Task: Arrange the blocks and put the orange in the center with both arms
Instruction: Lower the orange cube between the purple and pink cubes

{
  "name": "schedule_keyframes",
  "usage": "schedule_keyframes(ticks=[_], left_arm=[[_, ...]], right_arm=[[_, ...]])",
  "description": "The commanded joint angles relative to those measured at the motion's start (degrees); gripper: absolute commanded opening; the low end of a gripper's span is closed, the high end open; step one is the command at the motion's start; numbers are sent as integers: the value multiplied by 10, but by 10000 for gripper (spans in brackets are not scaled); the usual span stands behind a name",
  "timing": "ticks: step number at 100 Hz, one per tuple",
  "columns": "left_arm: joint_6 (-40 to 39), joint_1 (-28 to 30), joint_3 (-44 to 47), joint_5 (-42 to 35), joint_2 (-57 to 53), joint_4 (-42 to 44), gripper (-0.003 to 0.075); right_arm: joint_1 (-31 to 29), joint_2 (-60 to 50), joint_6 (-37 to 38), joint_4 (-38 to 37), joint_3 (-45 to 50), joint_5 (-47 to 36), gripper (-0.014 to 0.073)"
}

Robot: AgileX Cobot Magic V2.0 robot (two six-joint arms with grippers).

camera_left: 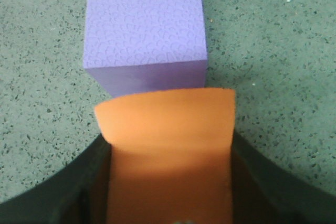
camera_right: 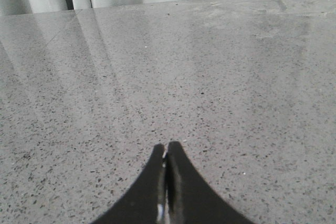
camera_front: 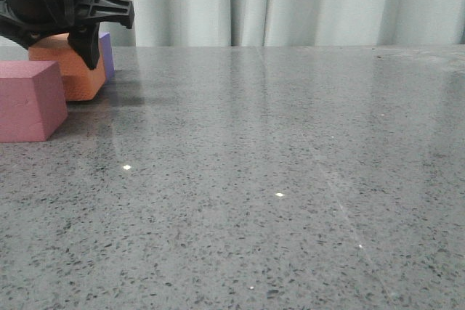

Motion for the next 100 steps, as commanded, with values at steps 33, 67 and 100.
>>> schedule_keyframes(ticks=[33,67,100], left_arm=[[-5,11,16,-24,-21,13,-18],[-5,11,15,-72,-21,14,148],[-5,11,10,-94,-24,15,540]], right_arm=[[-4,-12,-5,-5,-8,-48,-67],[-4,-12,-5,-5,-8,-48,-67],[-4,-12,-5,-5,-8,-48,-67]])
